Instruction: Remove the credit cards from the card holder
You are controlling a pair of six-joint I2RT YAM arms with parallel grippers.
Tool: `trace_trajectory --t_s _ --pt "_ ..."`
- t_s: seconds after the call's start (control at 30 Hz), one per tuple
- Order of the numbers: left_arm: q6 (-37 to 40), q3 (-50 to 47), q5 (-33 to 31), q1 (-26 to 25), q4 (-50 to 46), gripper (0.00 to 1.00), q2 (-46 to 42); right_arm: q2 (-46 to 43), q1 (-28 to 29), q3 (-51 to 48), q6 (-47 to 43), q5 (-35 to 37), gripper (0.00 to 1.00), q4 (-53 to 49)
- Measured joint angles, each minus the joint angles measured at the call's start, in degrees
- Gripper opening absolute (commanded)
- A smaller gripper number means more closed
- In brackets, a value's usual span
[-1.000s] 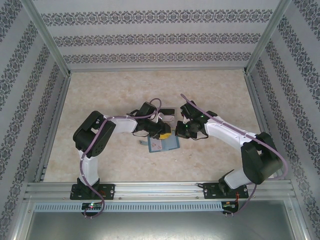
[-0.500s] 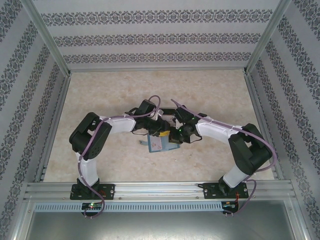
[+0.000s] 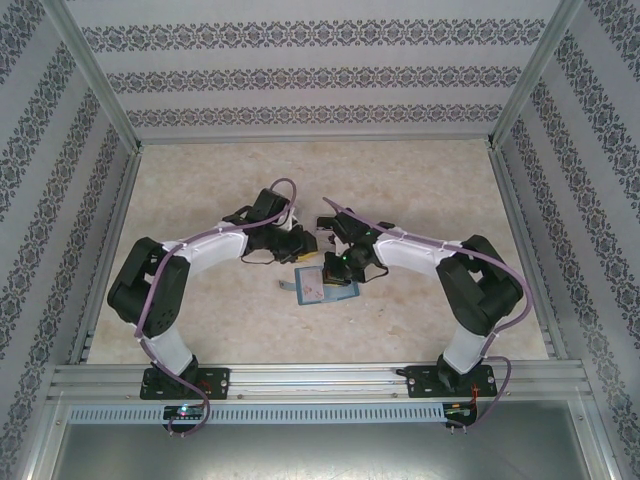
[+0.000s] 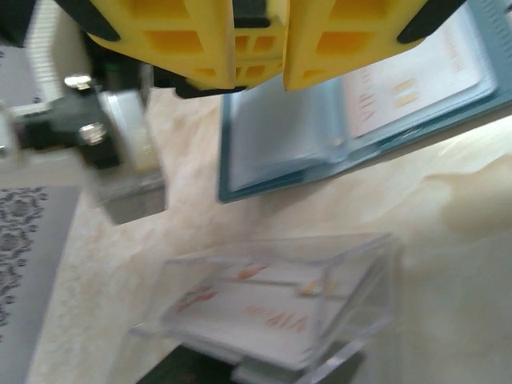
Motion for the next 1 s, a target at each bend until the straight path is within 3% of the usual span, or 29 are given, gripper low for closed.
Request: trace_trajectory --t_s 1.0 --pt "3.8 -4.7 -3.1 -0.2 -9.5 0.16 -2.0 3.0 -2.0 -0.9 -3.3 4.5 0.02 0.5"
